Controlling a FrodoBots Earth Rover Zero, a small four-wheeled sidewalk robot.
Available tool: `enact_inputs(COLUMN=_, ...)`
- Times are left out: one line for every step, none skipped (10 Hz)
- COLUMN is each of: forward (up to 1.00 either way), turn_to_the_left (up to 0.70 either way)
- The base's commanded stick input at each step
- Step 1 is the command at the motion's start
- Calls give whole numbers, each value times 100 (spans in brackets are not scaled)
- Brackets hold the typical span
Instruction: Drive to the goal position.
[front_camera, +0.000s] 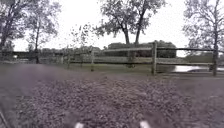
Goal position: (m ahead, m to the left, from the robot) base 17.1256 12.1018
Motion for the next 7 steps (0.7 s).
enact_inputs(forward=0, turn_to_the_left=70)
enact_inputs(forward=0, turn_to_the_left=70)
enact_inputs(forward=0, turn_to_the_left=70)
enact_inputs(forward=0, turn_to_the_left=70)
enact_inputs(forward=0, turn_to_the_left=70)
enact_inputs(forward=0, turn_to_the_left=70)
enact_inputs(forward=0, turn_to_the_left=70)
